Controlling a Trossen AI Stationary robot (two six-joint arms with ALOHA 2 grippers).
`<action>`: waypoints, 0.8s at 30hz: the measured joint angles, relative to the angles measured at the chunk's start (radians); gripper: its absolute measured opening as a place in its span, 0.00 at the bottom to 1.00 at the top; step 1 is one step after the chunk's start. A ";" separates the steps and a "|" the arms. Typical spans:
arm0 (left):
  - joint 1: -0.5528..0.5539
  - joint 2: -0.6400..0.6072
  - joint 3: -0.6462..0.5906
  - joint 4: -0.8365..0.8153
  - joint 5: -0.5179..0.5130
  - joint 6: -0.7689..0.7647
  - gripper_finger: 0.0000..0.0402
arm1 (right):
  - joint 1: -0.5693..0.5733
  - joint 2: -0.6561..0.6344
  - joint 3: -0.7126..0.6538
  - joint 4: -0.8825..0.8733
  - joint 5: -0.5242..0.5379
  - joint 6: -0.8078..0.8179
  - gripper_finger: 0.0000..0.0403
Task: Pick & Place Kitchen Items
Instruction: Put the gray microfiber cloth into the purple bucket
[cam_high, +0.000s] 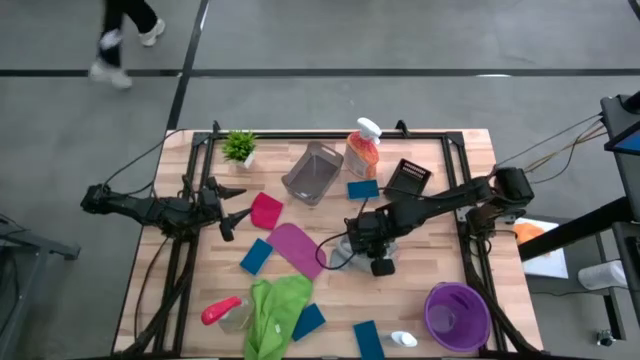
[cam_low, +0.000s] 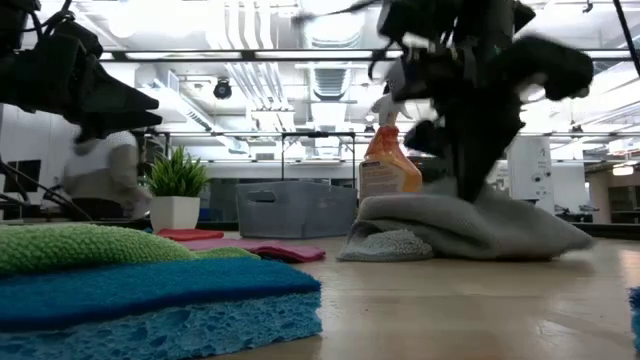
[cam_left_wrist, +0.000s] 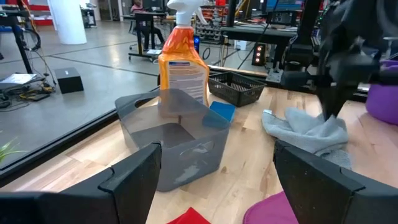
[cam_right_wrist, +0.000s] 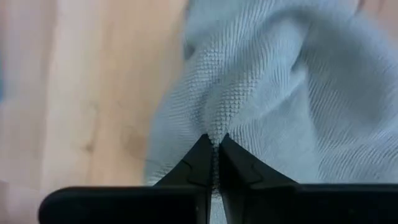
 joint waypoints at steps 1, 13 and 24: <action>0.000 0.000 0.000 0.001 0.000 0.000 0.78 | 0.002 -0.021 -0.001 0.013 0.000 -0.002 0.04; 0.000 -0.001 0.000 0.002 -0.022 0.007 0.78 | 0.003 -0.356 -0.163 0.435 0.094 -0.081 0.04; 0.000 -0.001 0.000 0.002 -0.026 0.008 0.78 | 0.003 -0.577 -0.698 1.458 0.104 -0.160 0.04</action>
